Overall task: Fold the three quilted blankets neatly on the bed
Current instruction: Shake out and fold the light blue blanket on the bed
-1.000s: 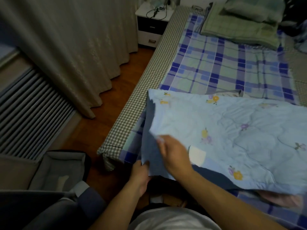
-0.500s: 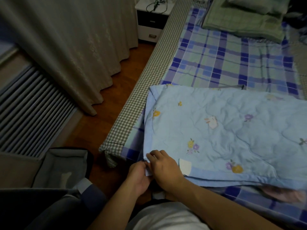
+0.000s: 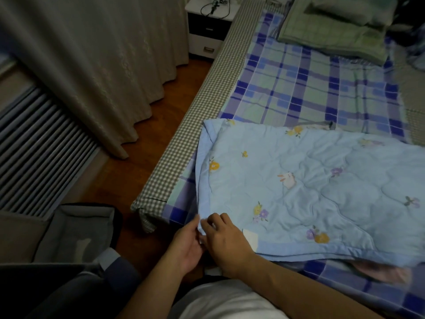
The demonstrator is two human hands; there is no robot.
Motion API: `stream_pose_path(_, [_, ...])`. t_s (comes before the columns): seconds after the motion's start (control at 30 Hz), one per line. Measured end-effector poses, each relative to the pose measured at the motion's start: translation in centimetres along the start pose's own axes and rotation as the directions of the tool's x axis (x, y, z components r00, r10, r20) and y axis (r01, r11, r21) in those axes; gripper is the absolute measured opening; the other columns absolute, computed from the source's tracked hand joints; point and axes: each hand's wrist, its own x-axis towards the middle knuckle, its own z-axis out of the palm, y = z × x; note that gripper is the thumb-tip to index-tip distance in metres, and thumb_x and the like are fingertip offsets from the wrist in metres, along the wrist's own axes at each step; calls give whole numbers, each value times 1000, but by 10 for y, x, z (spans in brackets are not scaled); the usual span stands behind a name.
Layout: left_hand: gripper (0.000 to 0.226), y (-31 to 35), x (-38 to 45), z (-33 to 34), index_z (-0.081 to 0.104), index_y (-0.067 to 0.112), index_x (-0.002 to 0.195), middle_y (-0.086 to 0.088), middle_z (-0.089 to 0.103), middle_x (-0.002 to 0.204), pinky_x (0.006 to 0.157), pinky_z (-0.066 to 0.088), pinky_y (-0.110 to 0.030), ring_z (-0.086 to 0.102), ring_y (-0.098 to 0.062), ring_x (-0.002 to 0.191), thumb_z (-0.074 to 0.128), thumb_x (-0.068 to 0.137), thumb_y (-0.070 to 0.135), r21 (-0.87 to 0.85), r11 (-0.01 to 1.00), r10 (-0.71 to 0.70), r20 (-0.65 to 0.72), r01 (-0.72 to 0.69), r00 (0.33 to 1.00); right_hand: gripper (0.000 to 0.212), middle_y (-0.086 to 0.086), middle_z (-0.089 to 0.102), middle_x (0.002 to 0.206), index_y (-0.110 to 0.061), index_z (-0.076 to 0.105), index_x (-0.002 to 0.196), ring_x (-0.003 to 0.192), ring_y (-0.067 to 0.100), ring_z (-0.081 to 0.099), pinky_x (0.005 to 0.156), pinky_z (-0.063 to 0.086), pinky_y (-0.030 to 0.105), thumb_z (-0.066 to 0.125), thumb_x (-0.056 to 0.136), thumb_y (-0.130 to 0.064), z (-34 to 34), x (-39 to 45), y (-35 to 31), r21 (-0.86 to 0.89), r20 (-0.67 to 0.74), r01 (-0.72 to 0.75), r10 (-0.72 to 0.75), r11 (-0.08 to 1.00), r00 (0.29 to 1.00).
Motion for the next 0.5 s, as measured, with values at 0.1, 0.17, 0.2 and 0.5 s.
stream_pose_path(0.1, [26, -4, 10, -10, 65, -1, 119, -20, 72, 110, 81, 56, -40, 70, -33, 103, 53, 101, 14, 182, 983, 50, -95, -33, 994, 37, 1, 63, 112, -19, 68, 111, 102, 16, 55, 91, 47, 33, 48, 91, -44, -21, 9, 3, 387, 275, -179, 71, 904, 959])
stream_pose_path(0.17, [20, -5, 15, -16, 67, 0, 113, -19, 74, 101, 77, 59, -43, 71, -34, 95, 58, 97, 7, 322, 945, 106, -138, -56, 985, 19, -11, 71, 98, -28, 74, 95, 91, 5, 63, 92, 50, 30, 56, 91, -34, -35, 22, 17, 593, 434, -399, 139, 699, 890])
stream_pose_path(0.2, [15, -5, 19, -18, 69, 3, 107, -17, 74, 97, 81, 59, -47, 71, -34, 93, 61, 94, 6, 421, 905, 141, -152, -65, 978, 17, -10, 72, 97, -28, 75, 96, 88, 5, 65, 91, 51, 29, 58, 93, -28, -39, 34, 29, 566, 457, -453, 195, 689, 868])
stream_pose_path(0.5, [29, -17, 108, -37, 59, 26, 112, -3, 63, 108, 65, 56, -29, 63, -19, 90, 54, 85, 16, 786, 587, 0, -240, 194, 971, 29, 17, 67, 116, -4, 66, 115, 106, 33, 62, 92, 47, 34, 47, 97, -18, 1, 286, 188, -29, 138, -265, 266, 964, 954])
